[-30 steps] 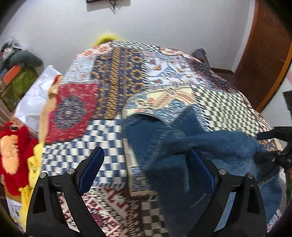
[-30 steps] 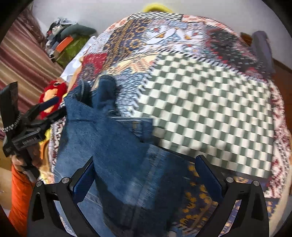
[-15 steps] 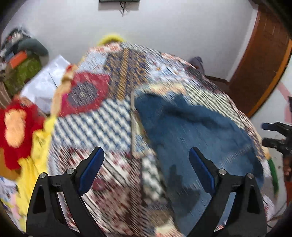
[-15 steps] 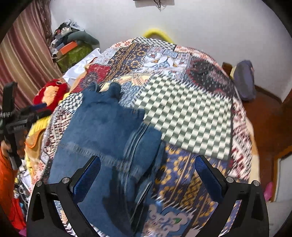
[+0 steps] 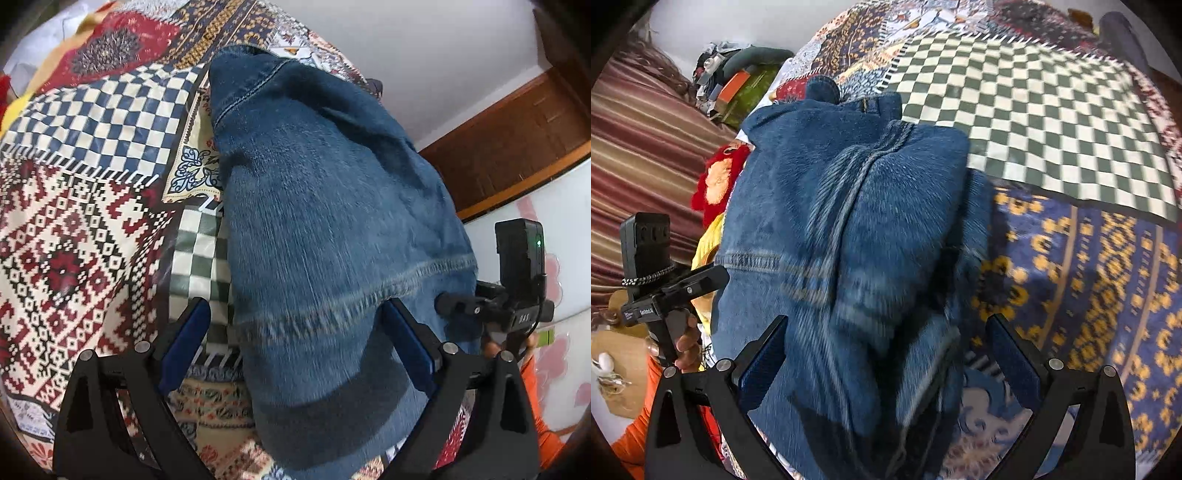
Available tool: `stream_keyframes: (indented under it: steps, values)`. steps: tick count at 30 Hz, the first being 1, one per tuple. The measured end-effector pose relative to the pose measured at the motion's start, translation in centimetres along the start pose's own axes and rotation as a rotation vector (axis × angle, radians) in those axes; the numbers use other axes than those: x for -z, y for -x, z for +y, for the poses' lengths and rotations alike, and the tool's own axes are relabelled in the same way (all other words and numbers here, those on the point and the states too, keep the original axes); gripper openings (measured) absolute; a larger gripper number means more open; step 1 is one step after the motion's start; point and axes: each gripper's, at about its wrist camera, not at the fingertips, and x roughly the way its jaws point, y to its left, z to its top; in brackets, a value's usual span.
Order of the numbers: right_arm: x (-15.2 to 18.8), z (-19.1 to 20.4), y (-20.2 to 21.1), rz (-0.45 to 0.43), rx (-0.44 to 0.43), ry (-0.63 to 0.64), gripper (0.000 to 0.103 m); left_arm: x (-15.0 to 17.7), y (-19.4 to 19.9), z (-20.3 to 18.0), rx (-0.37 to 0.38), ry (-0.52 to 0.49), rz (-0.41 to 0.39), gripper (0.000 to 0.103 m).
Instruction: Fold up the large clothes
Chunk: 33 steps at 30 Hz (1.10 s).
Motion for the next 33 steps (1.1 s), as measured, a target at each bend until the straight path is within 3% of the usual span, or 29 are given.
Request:
stream_keyframes:
  steps: [5, 10, 13, 17, 21, 23, 33]
  values:
    - [-1.1, -1.1, -3.1, 0.032, -0.119, -0.126, 0.103, -1.2, -2.5, 0.1, 0.079, 0.059, 0.039, 0.095]
    - [-1.2, -0.8, -3.4, 0.01, -0.12, -0.111, 0.102, -1.2, -4.2, 0.9, 0.174, 0.167, 0.065, 0.095]
    - [-0.8, 0.0, -3.0, -0.02, -0.118, -0.086, 0.09, -0.9, -4.3, 0.3, 0.159, 0.152, 0.045, 0.092]
    - [-1.0, 2.3, -2.3, -0.039, -0.109, -0.04, 0.073, -0.5, -3.7, -1.1, 0.142, 0.094, 0.026, 0.078]
    - [-1.2, 3.7, -0.8, -0.046, -0.105, -0.013, 0.049, -0.3, -1.7, -2.6, 0.132, 0.018, 0.004, 0.067]
    - [-1.2, 4.9, 0.0, -0.058, -0.083, 0.011, 0.043, -0.1, -0.4, -3.6, 0.119, -0.025, -0.013, 0.064]
    - [-1.4, 12.3, 5.3, -0.186, -0.052, 0.11, 0.038, 0.3, 9.5, -6.2, 0.094, -0.139, -0.183, 0.06]
